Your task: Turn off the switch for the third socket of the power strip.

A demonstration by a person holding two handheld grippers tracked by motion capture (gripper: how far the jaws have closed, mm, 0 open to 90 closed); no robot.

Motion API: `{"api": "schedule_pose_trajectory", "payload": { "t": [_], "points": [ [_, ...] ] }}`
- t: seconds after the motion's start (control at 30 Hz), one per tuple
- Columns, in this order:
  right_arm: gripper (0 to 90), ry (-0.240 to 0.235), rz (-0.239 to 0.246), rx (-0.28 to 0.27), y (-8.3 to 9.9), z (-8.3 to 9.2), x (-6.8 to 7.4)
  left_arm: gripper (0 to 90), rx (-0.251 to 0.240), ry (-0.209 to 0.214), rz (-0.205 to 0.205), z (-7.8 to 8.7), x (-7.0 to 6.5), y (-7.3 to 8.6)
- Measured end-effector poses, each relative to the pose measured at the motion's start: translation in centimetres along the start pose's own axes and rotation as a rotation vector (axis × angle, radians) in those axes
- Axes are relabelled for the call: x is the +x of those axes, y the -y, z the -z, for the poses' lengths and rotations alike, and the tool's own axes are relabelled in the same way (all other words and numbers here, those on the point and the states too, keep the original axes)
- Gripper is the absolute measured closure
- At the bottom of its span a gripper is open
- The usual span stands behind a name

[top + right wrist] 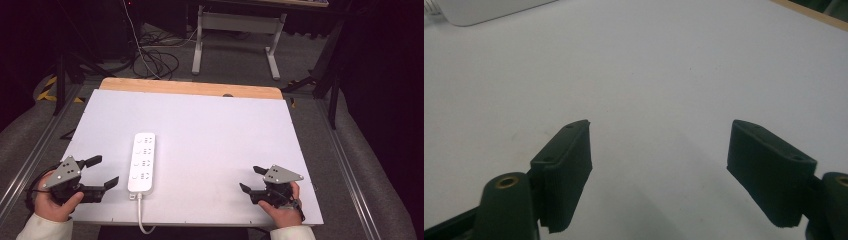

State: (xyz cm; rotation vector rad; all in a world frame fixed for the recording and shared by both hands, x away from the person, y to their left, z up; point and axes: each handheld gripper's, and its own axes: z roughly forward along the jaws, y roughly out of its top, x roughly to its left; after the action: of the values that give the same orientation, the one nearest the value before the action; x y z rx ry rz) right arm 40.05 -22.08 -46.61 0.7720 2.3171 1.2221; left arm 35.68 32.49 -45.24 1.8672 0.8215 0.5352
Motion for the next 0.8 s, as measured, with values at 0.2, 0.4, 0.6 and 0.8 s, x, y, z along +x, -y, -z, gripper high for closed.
{"api": "schedule_pose_trajectory", "payload": {
  "t": [0.2, 0.4, 0.6, 0.8],
  "points": [
    [25.8, -0.002, 0.000, -0.001, 0.0, 0.0, 0.0, 11.5, 0.008, -0.010, 0.025, 0.0, 0.3, 1.4],
    [25.8, -0.004, -0.002, -0.004, 0.0, 0.0, 0.0, 11.5, 0.009, -0.019, 0.023, 0.2, 0.8, 2.5],
    [25.7, -0.004, -0.001, -0.004, 0.0, 0.0, 0.0, 11.5, 0.024, -0.036, 0.012, 0.1, 1.0, 3.6],
    [25.7, -0.005, 0.002, -0.003, 0.0, 0.0, 0.0, 14.1, 0.060, -0.030, 0.071, 0.0, 0.9, 3.5]
  ]
}}
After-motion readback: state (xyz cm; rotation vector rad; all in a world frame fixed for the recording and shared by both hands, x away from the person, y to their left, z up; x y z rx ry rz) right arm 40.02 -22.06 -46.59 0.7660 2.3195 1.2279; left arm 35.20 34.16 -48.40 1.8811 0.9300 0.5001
